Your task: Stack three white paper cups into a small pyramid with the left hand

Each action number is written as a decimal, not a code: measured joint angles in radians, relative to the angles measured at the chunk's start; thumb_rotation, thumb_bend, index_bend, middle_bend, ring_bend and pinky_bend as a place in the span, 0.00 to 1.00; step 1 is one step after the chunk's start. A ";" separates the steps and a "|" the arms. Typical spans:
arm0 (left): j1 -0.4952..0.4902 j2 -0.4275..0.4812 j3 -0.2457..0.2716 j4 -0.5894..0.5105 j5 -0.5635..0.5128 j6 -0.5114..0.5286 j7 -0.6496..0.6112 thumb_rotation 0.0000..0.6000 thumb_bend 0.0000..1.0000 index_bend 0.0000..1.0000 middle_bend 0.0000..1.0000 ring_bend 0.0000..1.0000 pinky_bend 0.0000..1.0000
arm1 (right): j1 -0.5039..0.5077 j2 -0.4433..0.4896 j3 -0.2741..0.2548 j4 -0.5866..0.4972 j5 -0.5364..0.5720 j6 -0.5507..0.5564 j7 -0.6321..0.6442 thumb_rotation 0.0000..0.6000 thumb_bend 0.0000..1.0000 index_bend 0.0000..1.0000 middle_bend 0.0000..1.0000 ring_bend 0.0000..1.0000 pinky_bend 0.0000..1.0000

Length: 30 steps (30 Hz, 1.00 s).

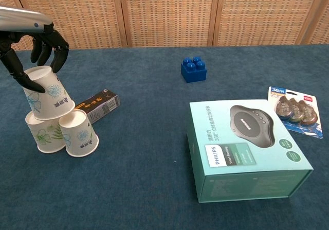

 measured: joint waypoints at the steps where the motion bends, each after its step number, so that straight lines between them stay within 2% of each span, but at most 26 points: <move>1: -0.001 -0.002 0.001 0.001 0.001 0.001 -0.001 1.00 0.21 0.56 0.57 0.51 0.47 | 0.000 0.000 0.000 0.000 -0.001 0.001 0.000 1.00 0.00 0.00 0.00 0.00 0.00; 19: -0.017 -0.028 0.030 0.010 -0.017 0.011 0.021 1.00 0.21 0.56 0.54 0.50 0.46 | -0.002 0.003 0.001 -0.002 0.003 0.002 0.006 1.00 0.00 0.00 0.00 0.00 0.00; 21: -0.017 -0.028 0.035 0.012 -0.016 0.015 0.028 1.00 0.21 0.55 0.49 0.45 0.43 | -0.004 0.004 0.001 -0.003 0.003 0.004 0.008 1.00 0.00 0.00 0.00 0.00 0.00; 23: -0.018 -0.028 0.042 0.011 -0.015 0.017 0.036 1.00 0.21 0.50 0.42 0.37 0.39 | -0.004 0.005 0.001 -0.003 0.002 0.004 0.008 1.00 0.00 0.00 0.00 0.00 0.00; 26: -0.020 -0.028 0.048 0.006 -0.014 0.019 0.044 1.00 0.21 0.33 0.24 0.21 0.30 | -0.004 0.006 0.000 -0.003 0.002 0.002 0.007 1.00 0.00 0.00 0.00 0.00 0.00; 30: -0.021 -0.025 0.053 -0.004 -0.011 0.017 0.038 1.00 0.21 0.17 0.09 0.11 0.23 | -0.005 0.007 0.000 -0.006 0.001 0.004 0.005 1.00 0.00 0.00 0.00 0.00 0.00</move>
